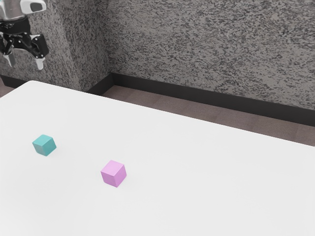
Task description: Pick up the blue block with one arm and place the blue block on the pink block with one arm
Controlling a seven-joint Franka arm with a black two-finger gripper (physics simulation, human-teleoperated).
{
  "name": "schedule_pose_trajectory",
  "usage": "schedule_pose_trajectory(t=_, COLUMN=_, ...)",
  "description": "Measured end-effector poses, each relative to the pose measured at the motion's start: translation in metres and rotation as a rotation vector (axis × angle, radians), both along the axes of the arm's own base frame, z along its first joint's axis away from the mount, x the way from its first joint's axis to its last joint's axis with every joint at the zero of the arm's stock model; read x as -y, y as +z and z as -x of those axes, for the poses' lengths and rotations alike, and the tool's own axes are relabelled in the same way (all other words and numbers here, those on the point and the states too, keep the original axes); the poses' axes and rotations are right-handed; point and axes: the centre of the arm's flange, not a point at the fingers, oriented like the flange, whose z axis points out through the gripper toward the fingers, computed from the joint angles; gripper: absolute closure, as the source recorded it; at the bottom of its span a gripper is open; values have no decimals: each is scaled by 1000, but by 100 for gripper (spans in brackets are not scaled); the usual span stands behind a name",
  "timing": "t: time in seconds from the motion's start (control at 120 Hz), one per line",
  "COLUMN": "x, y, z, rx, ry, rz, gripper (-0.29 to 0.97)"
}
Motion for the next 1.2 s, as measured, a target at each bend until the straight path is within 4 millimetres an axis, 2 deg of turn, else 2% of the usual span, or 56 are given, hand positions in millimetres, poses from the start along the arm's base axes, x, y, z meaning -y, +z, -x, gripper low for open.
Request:
schedule_pose_trajectory(t=0.067, x=10, y=-2, z=-8, rx=22, ry=-47, rz=-10, gripper=0)
schedule_pose_trajectory(t=0.15, x=9, y=-51, z=-24, rx=-28, ry=-84, rz=10, gripper=0)
schedule_pose_trajectory(t=0.192, x=11, y=-61, z=-29, rx=-24, ry=-102, rz=27, gripper=0)
schedule_pose_trajectory(t=0.267, x=12, y=-61, z=-35, rx=2, ry=-131, rz=36, gripper=0)
schedule_pose_trajectory(t=0.308, x=12, y=-47, z=-37, rx=42, ry=-140, rz=39, gripper=0)
schedule_pose_trajectory(t=0.342, x=10, y=-44, z=-34, rx=53, ry=-135, rz=35, gripper=0)
schedule_pose_trajectory(t=0.392, x=-7, y=-62, z=-24, rx=35, ry=-105, rz=18, gripper=0)
schedule_pose_trajectory(t=0.508, x=-97, y=-151, z=13, rx=-10, ry=55, rz=22, gripper=0)
schedule_pose_trajectory(t=0.575, x=-125, y=-183, z=17, rx=-3, ry=99, rz=17, gripper=0)
schedule_pose_trajectory(t=0.65, x=-137, y=-214, z=6, rx=7, ry=109, rz=17, gripper=0)
schedule_pose_trajectory(t=0.733, x=-144, y=-238, z=-6, rx=26, ry=116, rz=22, gripper=0)
schedule_pose_trajectory(t=0.825, x=-150, y=-274, z=-18, rx=17, ry=119, rz=41, gripper=0)
schedule_pose_trajectory(t=0.875, x=-158, y=-294, z=-19, rx=10, ry=129, rz=57, gripper=0)
schedule_pose_trajectory(t=1.033, x=-183, y=-327, z=-21, rx=13, ry=126, rz=75, gripper=0)
schedule_pose_trajectory(t=1.2, x=-192, y=-360, z=-40, rx=8, ry=30, rz=75, gripper=0)
